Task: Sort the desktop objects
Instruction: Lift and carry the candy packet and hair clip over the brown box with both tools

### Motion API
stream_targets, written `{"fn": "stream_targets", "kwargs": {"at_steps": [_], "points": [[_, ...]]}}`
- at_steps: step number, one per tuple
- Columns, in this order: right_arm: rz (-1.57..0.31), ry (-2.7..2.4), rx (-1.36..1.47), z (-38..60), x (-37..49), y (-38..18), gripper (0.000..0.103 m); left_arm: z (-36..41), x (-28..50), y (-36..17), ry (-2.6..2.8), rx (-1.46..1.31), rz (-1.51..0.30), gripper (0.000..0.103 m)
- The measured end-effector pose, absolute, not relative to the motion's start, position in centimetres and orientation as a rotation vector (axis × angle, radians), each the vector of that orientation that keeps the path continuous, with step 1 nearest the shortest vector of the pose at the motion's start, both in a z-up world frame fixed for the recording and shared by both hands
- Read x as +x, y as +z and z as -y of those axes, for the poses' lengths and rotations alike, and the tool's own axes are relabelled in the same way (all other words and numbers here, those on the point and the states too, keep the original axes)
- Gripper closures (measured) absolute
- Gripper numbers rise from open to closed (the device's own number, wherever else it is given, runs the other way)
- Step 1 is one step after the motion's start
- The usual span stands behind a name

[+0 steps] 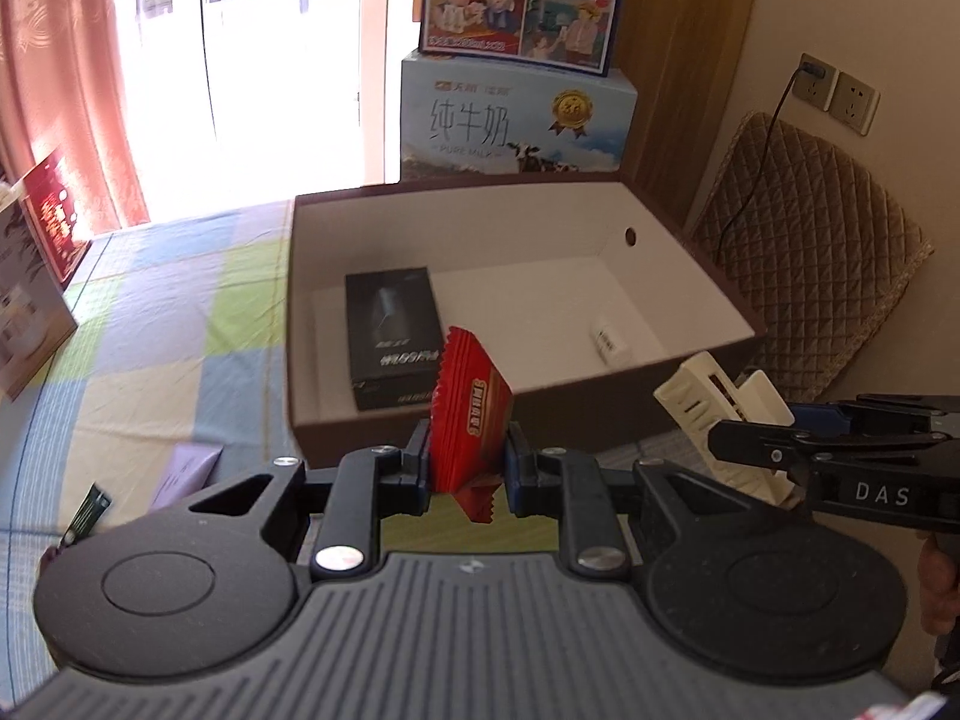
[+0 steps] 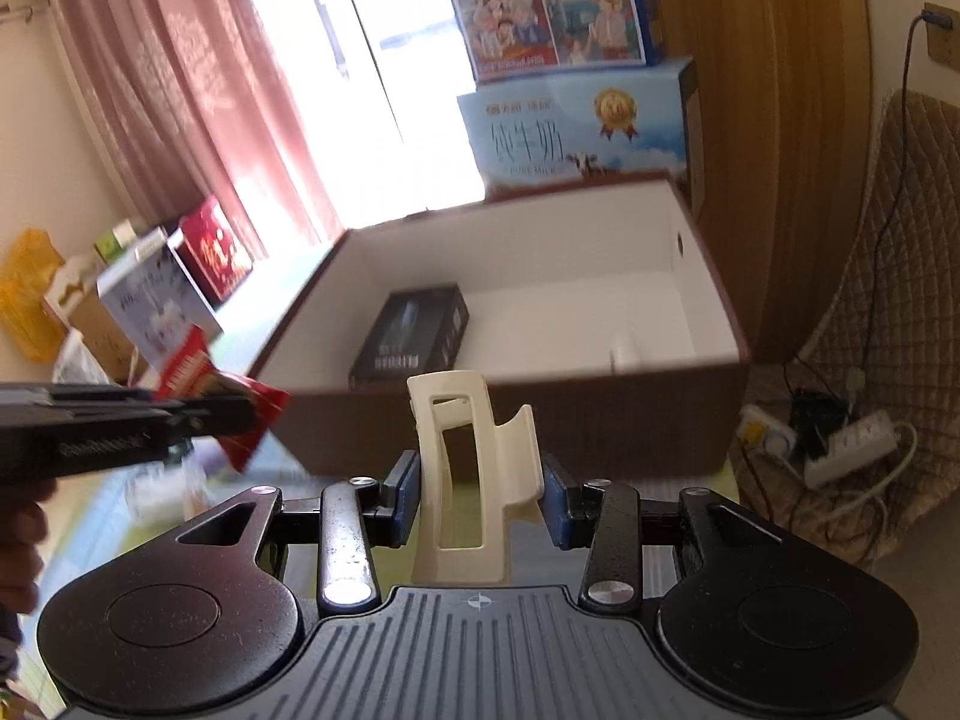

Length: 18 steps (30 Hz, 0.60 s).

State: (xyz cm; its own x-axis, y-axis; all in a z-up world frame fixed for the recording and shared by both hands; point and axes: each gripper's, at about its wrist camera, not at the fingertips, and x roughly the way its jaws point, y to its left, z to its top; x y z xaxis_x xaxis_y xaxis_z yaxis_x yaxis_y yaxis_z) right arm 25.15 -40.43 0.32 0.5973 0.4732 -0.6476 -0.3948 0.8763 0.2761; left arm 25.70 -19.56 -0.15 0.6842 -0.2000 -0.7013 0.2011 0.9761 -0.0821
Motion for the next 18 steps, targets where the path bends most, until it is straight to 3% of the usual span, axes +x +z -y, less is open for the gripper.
{"fn": "stream_targets", "kwargs": {"at_steps": [9, 18], "points": [[-0.711, 0.498, 0.115, 40.2, 32.2, 2.2, 0.065, 22.0, 33.0, 0.6, -0.249, 0.017, -0.788, 0.085], [-0.736, 0.486, 0.050, 39.0, 40.0, 0.6, 0.065, 23.9, 40.8, -1.2, -0.244, 0.052, -0.840, 0.085]]}}
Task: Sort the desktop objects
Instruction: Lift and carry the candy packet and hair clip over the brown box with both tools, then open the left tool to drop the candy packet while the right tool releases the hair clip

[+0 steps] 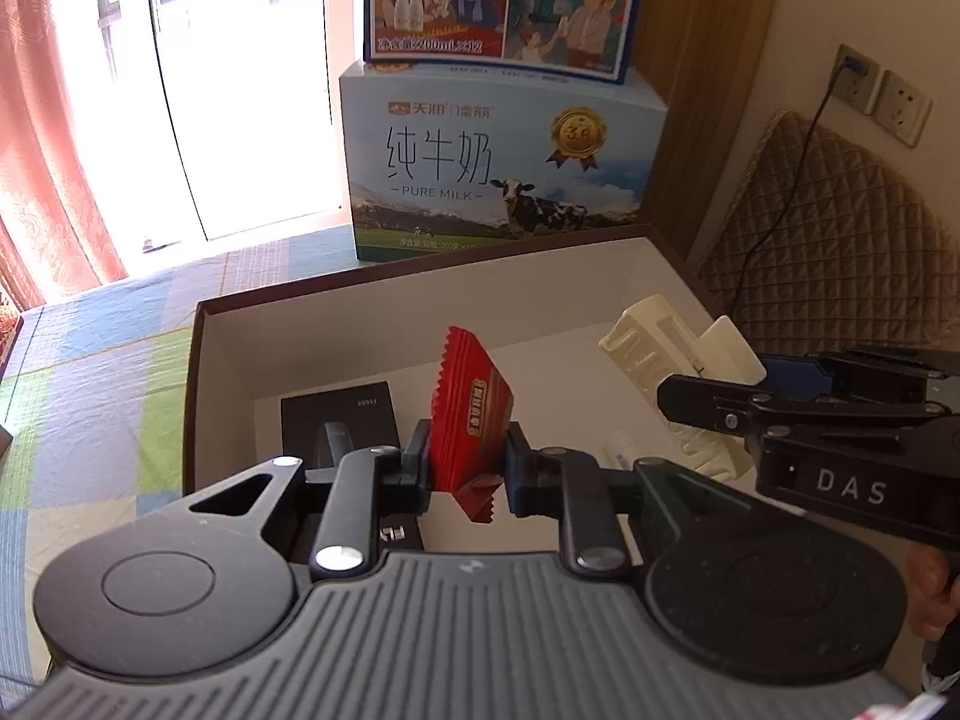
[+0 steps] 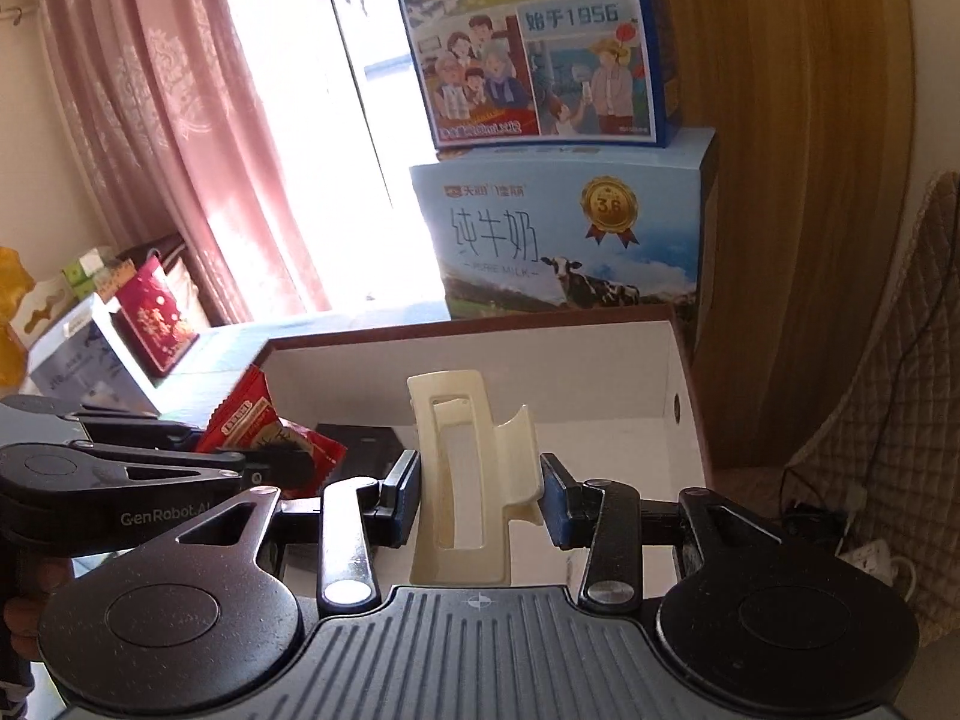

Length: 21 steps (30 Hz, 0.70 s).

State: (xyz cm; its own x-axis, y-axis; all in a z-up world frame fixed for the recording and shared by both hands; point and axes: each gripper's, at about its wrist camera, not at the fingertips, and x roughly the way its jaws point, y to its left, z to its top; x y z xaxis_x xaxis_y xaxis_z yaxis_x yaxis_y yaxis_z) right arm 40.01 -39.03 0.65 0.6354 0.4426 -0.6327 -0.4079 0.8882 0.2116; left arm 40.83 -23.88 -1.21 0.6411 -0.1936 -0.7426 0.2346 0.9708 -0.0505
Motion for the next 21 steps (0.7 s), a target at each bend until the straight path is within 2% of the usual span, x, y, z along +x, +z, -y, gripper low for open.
{"fn": "stream_targets", "kwargs": {"at_steps": [10, 21], "points": [[-0.832, 0.479, -0.034, 38.2, 47.2, -2.5, 0.065, 25.4, 47.8, -5.0, -0.226, 0.062, -0.949, 0.085], [-0.892, 0.469, -0.149, 37.1, 50.7, -5.5, 0.065, 26.9, 52.1, -8.9, -0.232, 0.099, -1.049, 0.084]]}}
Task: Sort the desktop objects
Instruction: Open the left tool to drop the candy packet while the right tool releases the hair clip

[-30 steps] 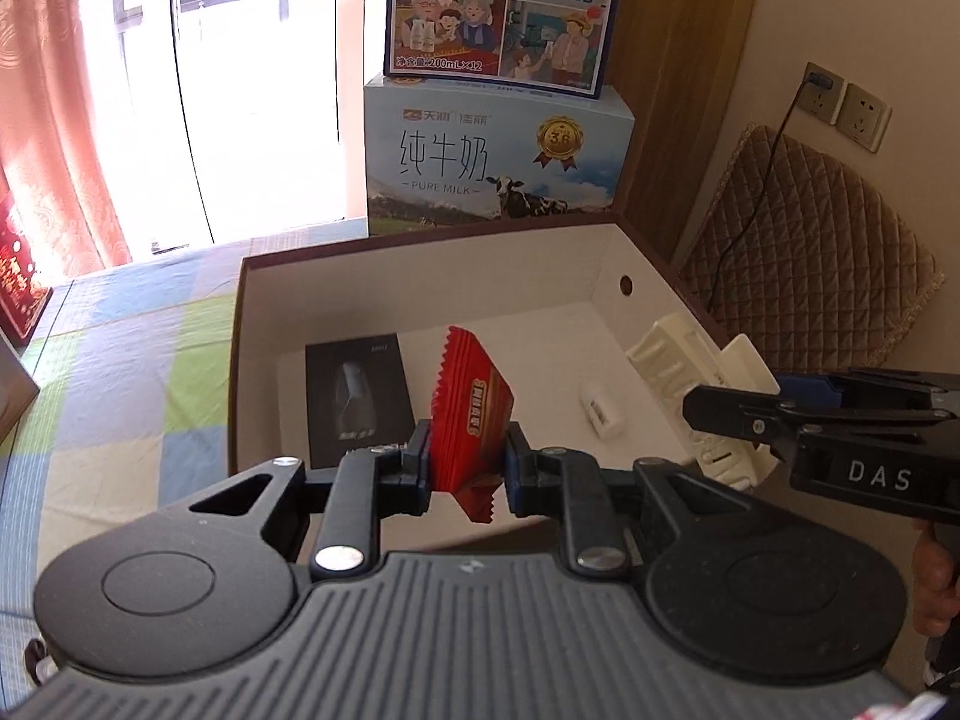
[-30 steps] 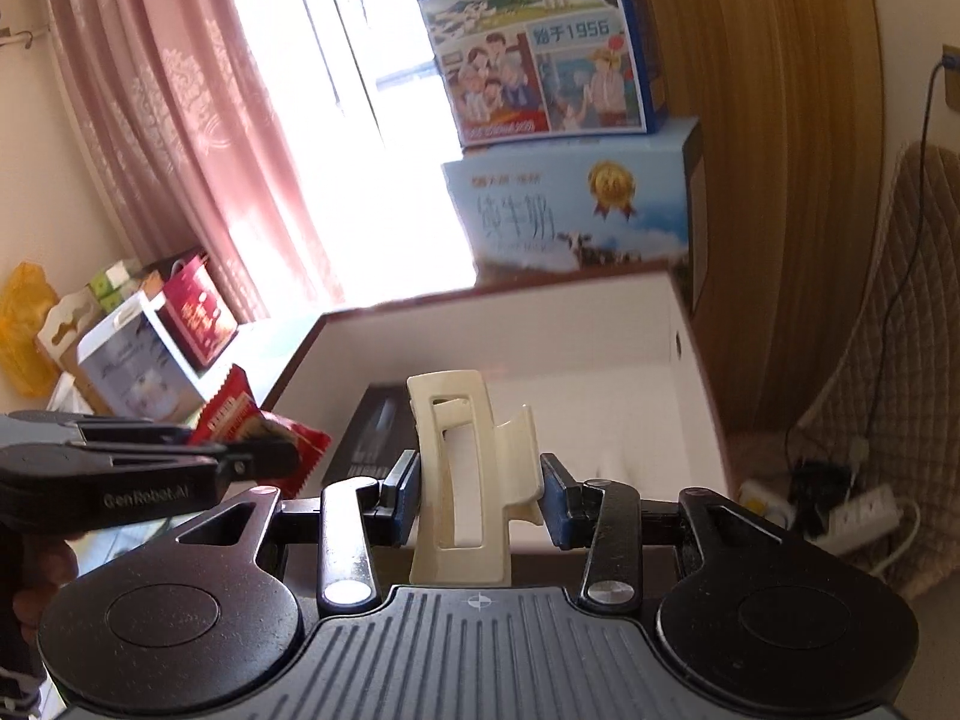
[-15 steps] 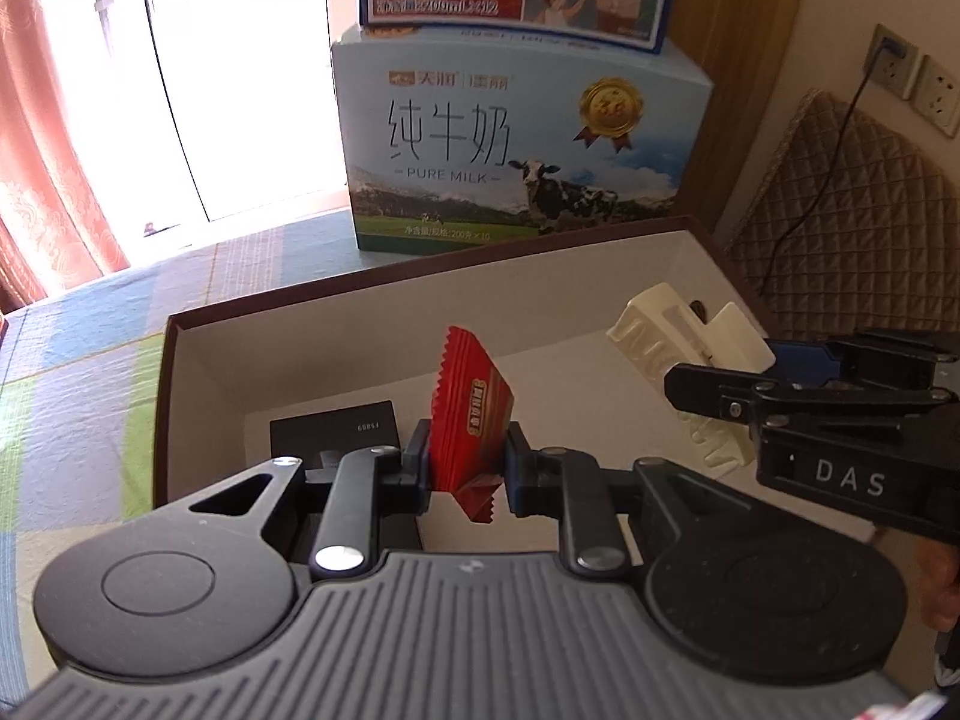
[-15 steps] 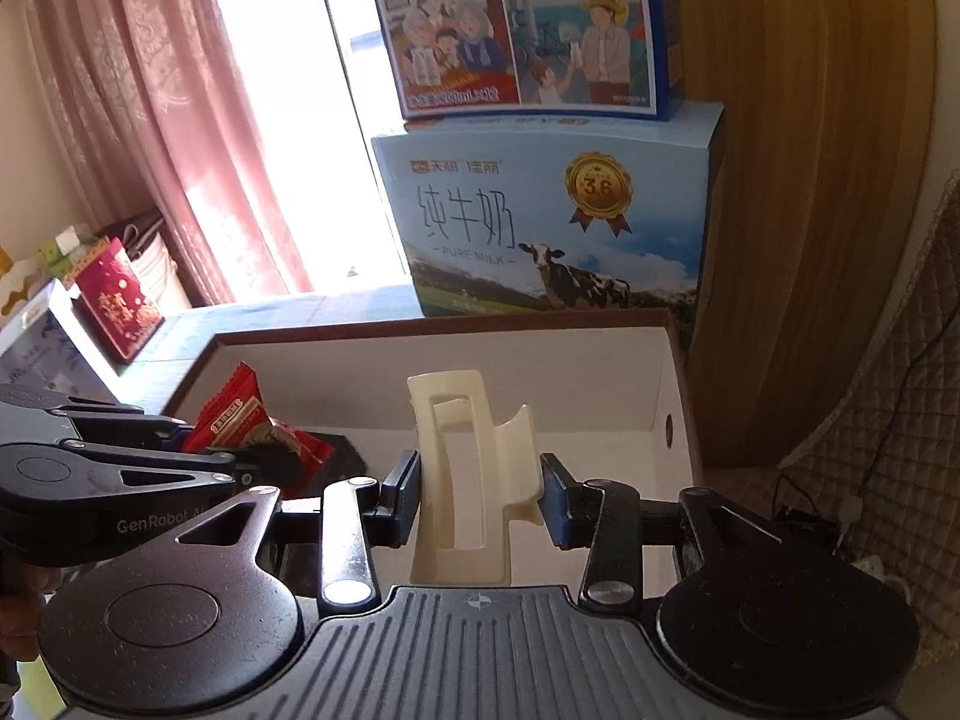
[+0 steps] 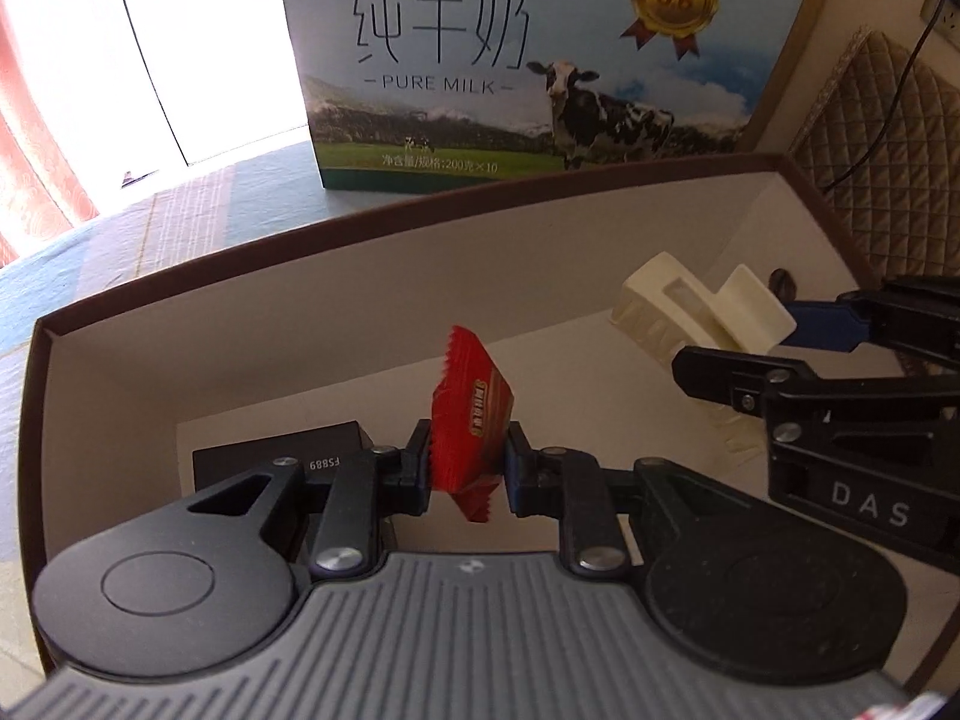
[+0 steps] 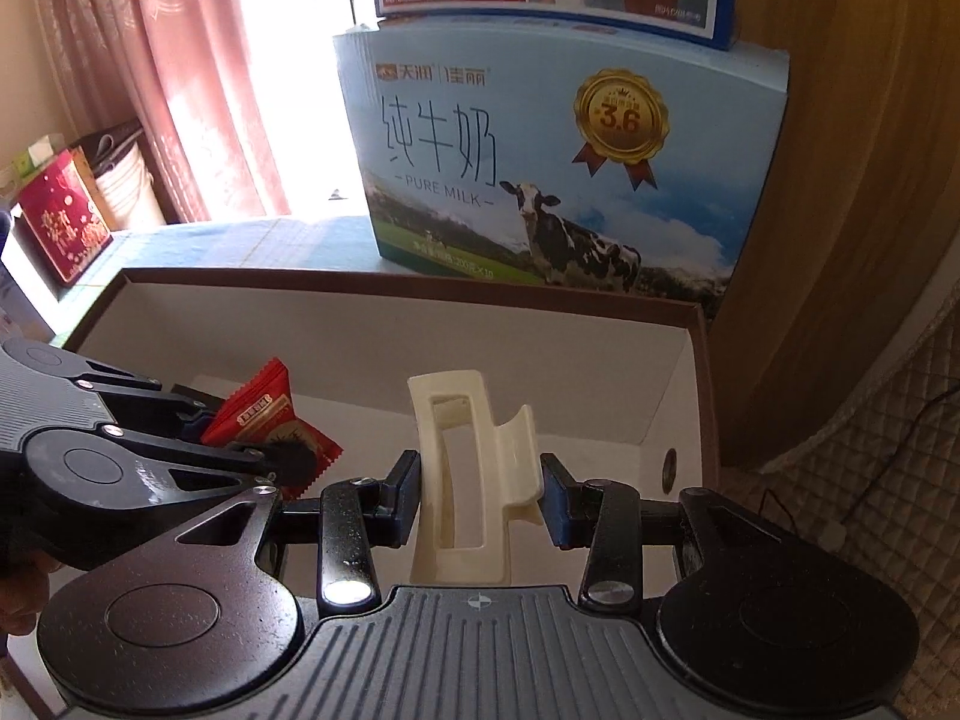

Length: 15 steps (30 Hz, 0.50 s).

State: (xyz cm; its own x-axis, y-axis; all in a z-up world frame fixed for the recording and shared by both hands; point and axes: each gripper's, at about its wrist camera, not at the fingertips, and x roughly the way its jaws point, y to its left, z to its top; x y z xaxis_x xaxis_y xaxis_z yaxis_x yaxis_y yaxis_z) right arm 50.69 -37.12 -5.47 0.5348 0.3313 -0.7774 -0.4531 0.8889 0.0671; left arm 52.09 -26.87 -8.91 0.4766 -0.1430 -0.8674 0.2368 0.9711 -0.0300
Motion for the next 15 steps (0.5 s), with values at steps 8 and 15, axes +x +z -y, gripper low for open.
{"fn": "stream_targets", "kwargs": {"at_steps": [8, 15], "points": [[-0.897, 0.471, -0.200, 36.2, 51.1, -6.2, 0.065, 26.5, 53.0, -9.8, -0.227, 0.109, -1.054, 0.069], [-0.911, 0.480, -0.227, 35.4, 51.7, -6.8, 0.064, 26.1, 52.9, -9.6, -0.218, 0.148, -1.035, 0.055]]}}
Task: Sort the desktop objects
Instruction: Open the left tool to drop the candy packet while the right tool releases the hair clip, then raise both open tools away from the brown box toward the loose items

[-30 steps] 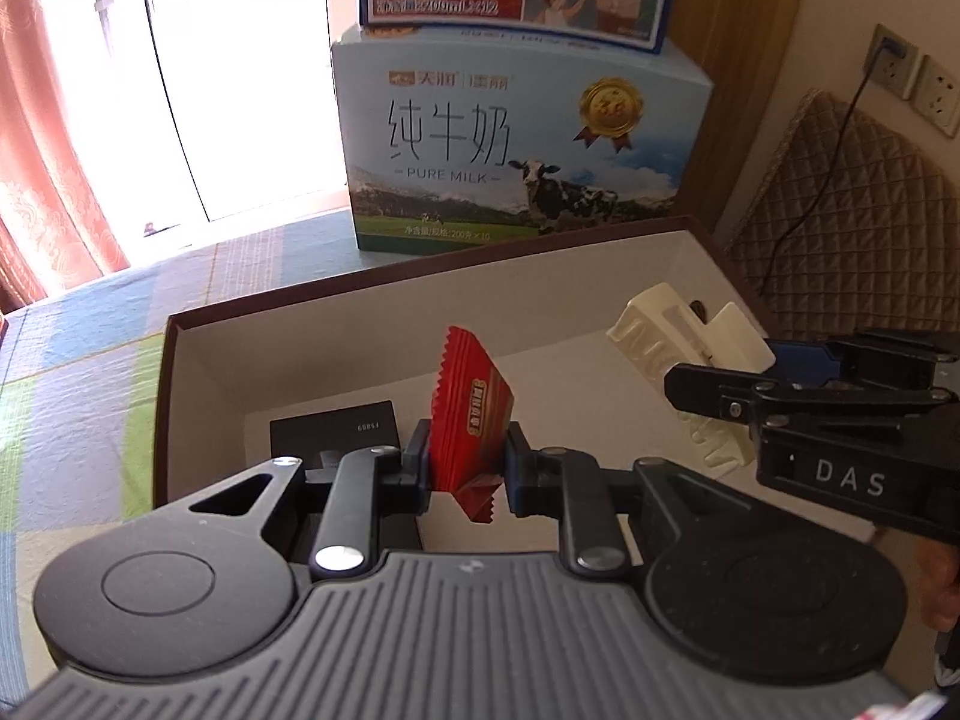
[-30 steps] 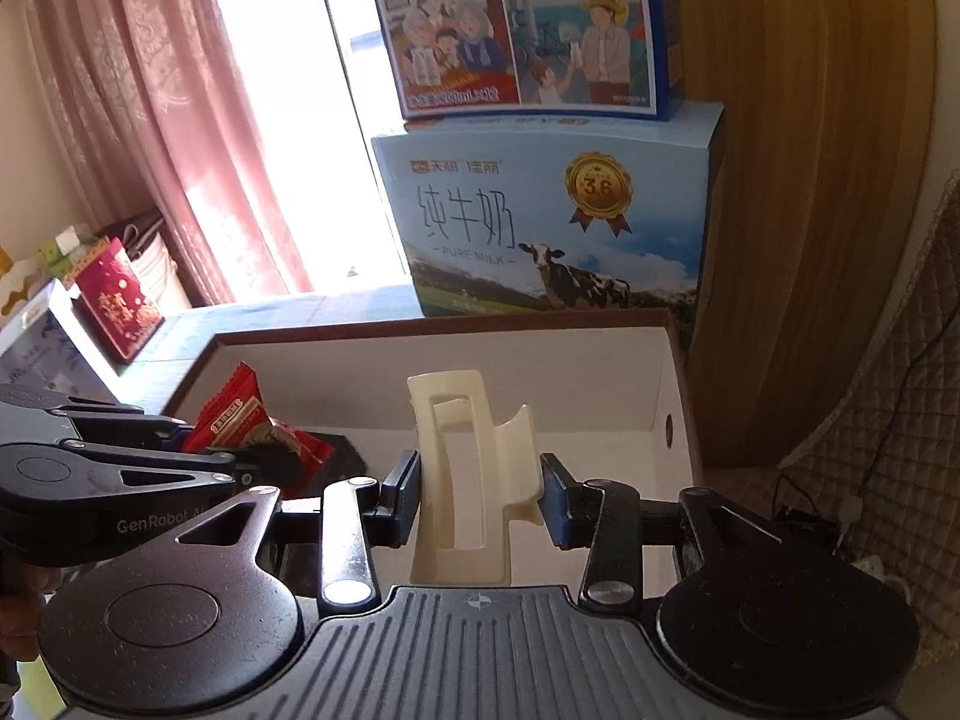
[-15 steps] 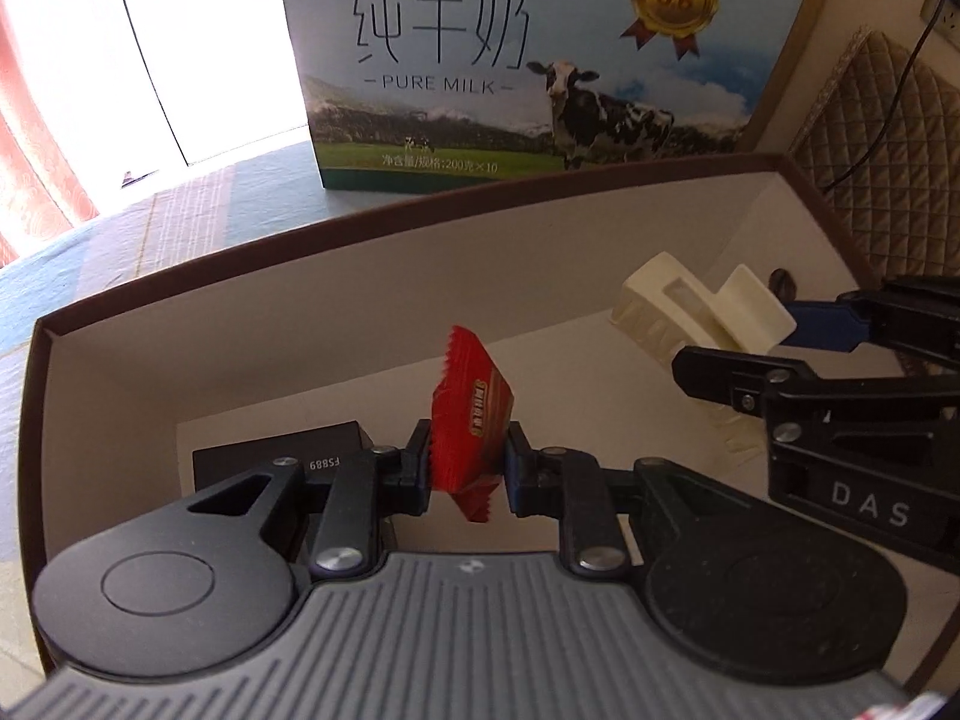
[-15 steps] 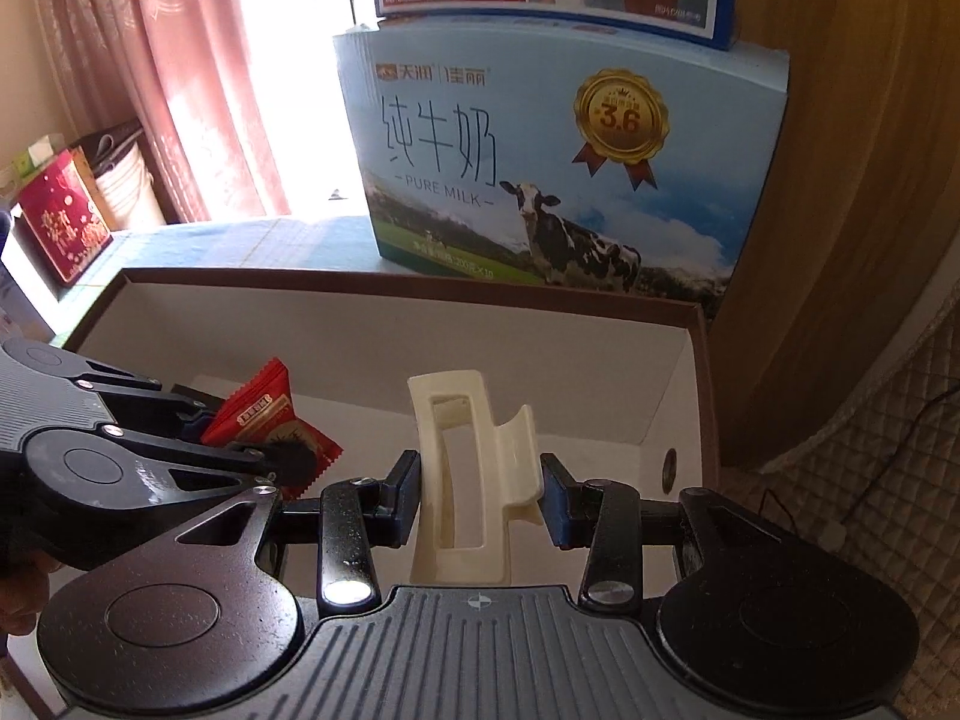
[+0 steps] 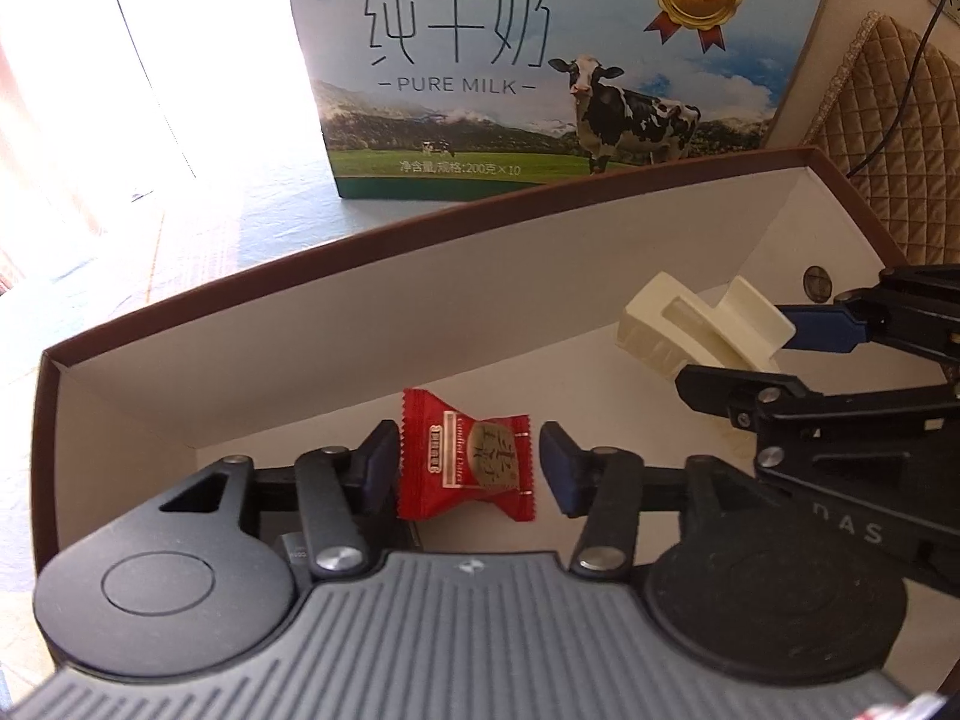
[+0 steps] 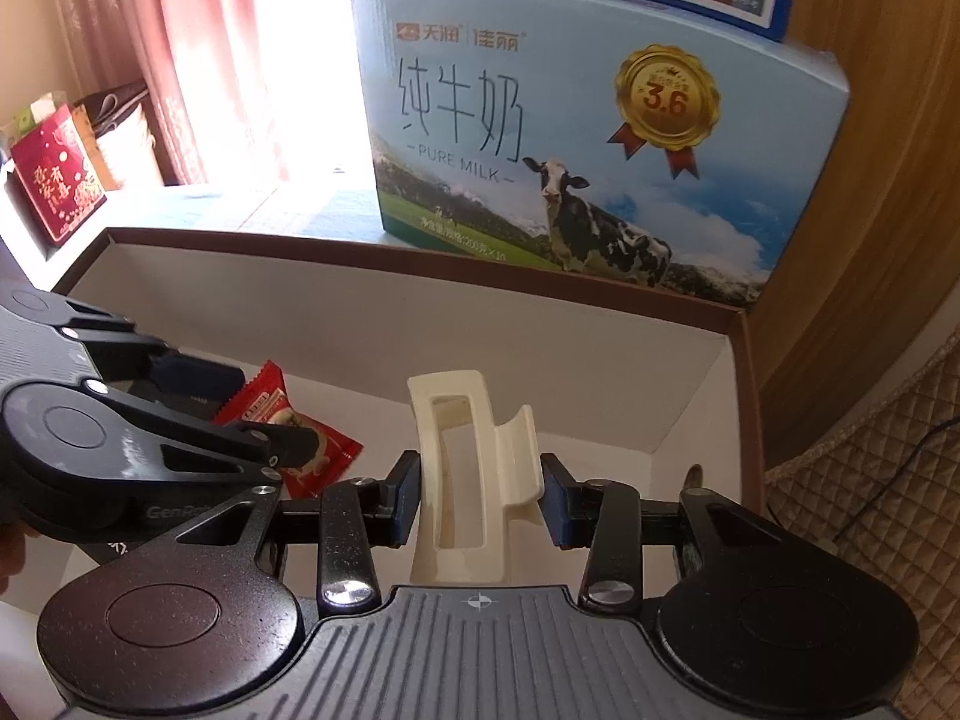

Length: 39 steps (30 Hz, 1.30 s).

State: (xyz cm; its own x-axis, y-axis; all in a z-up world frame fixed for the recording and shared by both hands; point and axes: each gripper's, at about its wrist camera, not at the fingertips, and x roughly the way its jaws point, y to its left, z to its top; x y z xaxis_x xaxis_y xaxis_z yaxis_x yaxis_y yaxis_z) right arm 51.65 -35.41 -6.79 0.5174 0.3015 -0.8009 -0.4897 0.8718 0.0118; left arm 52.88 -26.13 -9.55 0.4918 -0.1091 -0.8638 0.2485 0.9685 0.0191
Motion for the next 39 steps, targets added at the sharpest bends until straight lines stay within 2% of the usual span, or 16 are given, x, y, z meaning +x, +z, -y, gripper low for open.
{"fn": "stream_targets", "kwargs": {"at_steps": [8, 12, 14, 15, 18, 19, 20, 22, 25, 39], "points": [[-0.918, 0.459, -0.228, 35.1, 52.5, -7.6, 0.064, 25.7, 51.9, -8.9, -0.223, 0.153, -1.025, 0.039], [-0.915, 0.465, -0.191, 35.8, 52.4, -7.1, 0.062, 25.5, 51.0, -8.4, -0.220, 0.158, -1.015, 0.038], [-0.909, 0.474, -0.155, 36.5, 51.8, -6.4, 0.050, 25.3, 50.4, -8.0, -0.215, 0.150, -1.005, 0.031], [-0.894, 0.489, -0.131, 36.8, 51.4, -5.9, 0.049, 25.0, 50.0, -7.7, -0.213, 0.147, -0.996, 0.030], [-0.874, 0.532, -0.074, 37.6, 49.7, -4.8, 0.033, 24.7, 48.8, -6.7, -0.204, 0.151, -0.975, 0.028], [-0.872, 0.530, -0.070, 37.8, 49.0, -4.6, 0.020, 24.6, 48.4, -6.3, -0.197, 0.158, -0.965, 0.025], [-0.865, 0.523, -0.069, 37.9, 48.3, -4.3, 0.014, 24.5, 47.9, -6.0, -0.191, 0.166, -0.953, 0.020], [-0.844, 0.533, -0.060, 38.2, 46.7, -3.7, 0.010, 24.2, 46.8, -5.2, -0.178, 0.174, -0.936, 0.015], [-0.828, 0.521, -0.026, 38.6, 45.0, -3.1, 0.002, 23.5, 45.5, -4.4, -0.173, 0.154, -0.934, 0.015], [-0.779, 0.468, 0.056, 39.8, 38.3, -0.3, 0.002, 21.3, 38.6, -1.1, -0.113, 0.089, -0.913, 0.011]]}}
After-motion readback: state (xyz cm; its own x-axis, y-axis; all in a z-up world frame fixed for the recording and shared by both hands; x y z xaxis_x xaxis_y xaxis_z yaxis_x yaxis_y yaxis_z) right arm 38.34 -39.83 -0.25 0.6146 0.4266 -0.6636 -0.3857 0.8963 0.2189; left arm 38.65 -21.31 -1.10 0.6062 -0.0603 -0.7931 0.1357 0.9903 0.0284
